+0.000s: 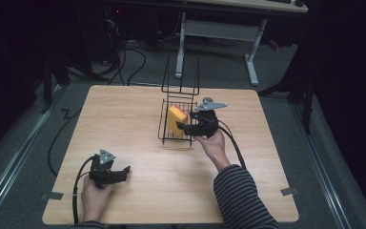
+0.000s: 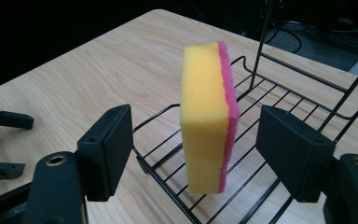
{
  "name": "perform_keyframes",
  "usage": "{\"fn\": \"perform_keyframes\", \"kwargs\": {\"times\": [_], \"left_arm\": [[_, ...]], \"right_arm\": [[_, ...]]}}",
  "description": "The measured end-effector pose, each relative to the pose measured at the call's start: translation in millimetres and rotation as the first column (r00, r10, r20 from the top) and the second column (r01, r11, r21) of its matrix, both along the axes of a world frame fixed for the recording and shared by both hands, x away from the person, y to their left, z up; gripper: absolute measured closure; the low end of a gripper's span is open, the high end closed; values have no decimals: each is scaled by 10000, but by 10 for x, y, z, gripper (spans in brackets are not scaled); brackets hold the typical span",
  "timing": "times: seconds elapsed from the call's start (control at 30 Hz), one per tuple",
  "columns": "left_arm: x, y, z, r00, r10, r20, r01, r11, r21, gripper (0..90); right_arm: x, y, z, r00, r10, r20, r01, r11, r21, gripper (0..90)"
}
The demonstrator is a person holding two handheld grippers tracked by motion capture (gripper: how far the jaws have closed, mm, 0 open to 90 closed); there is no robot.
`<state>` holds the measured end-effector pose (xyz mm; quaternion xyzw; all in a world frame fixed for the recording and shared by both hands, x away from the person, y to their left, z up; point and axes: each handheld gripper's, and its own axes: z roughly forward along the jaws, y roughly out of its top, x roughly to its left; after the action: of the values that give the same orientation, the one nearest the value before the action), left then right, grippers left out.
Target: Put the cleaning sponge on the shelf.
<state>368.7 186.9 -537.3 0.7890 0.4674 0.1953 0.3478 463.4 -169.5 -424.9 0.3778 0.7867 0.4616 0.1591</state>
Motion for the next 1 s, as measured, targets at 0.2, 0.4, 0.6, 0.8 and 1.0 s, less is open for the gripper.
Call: {"fn": "perform_keyframes", "kwargs": {"times": [0.2, 0.4, 0.6, 0.8, 1.0], "left_arm": [[0, 0, 0, 10000, 0, 0, 0, 10000, 2, 166], [0, 1, 1, 10000, -12, -15, 12, 10000, 8, 166], [0, 0, 0, 10000, -1, 1, 1, 10000, 2, 166], [0, 0, 1, 10000, -12, -13, 12, 10000, 8, 166], [0, 0, 1, 10000, -11, -11, 11, 10000, 6, 166]], "right_arm": [[-98, -151, 49, 9997, -241, 101, 238, 9991, 342, 306], [-179, -248, 107, 9993, -255, 264, 245, 9990, 364, 309], [-246, -307, 148, 9989, -302, 370, 284, 9984, 490, 314], [-328, -414, 124, 9978, -417, 522, 385, 9974, 606, 321], [-447, -512, 178, 9966, -395, 729, 334, 9960, 834, 327]]}}
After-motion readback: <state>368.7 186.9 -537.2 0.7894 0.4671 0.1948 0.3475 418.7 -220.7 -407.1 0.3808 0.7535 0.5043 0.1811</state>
